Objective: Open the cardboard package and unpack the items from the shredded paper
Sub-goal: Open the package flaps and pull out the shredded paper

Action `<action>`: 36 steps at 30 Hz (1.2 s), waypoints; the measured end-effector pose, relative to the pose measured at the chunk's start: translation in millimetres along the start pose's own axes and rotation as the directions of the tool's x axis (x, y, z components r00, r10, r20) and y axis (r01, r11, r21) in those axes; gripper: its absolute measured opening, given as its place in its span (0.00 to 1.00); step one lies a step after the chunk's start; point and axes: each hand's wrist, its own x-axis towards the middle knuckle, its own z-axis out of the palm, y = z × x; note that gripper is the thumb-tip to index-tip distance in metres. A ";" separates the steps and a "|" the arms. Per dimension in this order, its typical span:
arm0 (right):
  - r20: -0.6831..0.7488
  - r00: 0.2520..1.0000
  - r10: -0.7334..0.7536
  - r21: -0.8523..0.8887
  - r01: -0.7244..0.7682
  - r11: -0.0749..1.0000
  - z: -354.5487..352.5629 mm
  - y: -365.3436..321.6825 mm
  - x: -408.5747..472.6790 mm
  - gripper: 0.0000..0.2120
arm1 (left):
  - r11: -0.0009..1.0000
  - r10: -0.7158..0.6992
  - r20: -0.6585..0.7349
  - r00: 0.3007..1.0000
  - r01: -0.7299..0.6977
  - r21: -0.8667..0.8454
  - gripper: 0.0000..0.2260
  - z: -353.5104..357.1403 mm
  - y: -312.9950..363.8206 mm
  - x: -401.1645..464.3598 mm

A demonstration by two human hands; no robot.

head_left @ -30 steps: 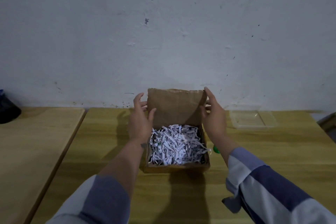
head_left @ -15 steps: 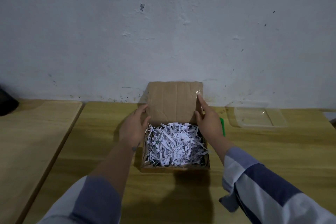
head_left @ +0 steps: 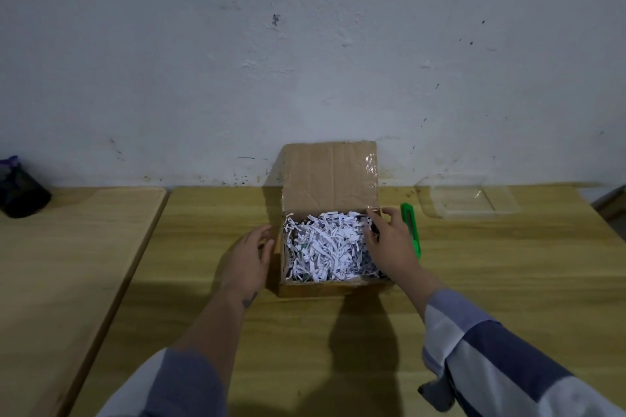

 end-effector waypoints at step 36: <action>0.496 0.860 -0.122 -0.146 0.221 0.964 -8.1 -33.6 17.6 0.54 | 0.722 -0.047 0.545 0.837 -0.348 0.598 0.46 36.5 90.7 25.1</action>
